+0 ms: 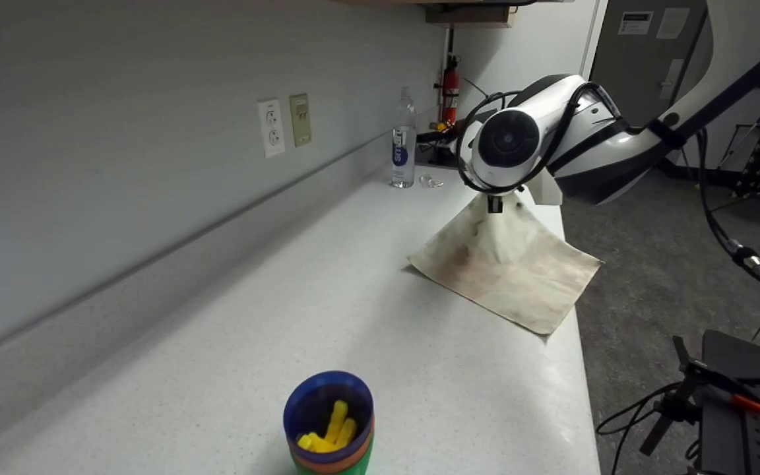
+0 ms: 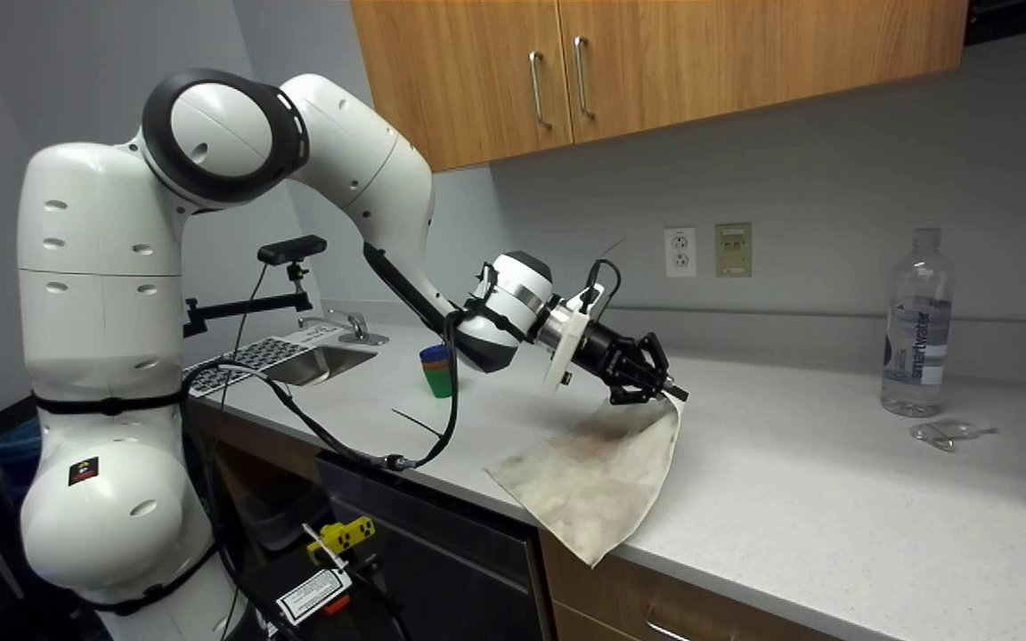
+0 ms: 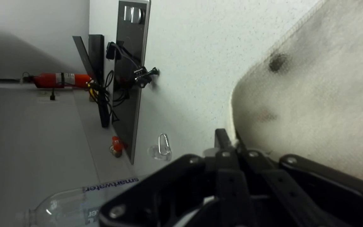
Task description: Unfold the towel
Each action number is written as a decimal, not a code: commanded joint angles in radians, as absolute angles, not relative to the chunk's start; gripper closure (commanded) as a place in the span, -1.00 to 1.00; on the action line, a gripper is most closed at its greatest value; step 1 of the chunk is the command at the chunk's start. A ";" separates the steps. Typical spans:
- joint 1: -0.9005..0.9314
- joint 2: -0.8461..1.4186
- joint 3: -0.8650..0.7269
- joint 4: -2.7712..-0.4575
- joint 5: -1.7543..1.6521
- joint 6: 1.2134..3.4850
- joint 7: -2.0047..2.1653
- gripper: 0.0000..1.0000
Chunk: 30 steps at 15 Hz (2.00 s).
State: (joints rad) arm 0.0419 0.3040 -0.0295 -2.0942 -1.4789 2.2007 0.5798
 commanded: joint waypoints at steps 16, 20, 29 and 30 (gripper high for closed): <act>0.006 0.147 0.044 -2.217 -1.206 2.322 0.425 -1.00; 0.005 -0.002 0.036 -2.336 -0.996 2.444 0.175 -1.00; 0.041 -0.257 -0.023 -2.526 -0.658 2.667 -0.241 -1.00; 0.051 -0.280 -0.028 -2.541 -0.595 2.676 -0.294 -1.00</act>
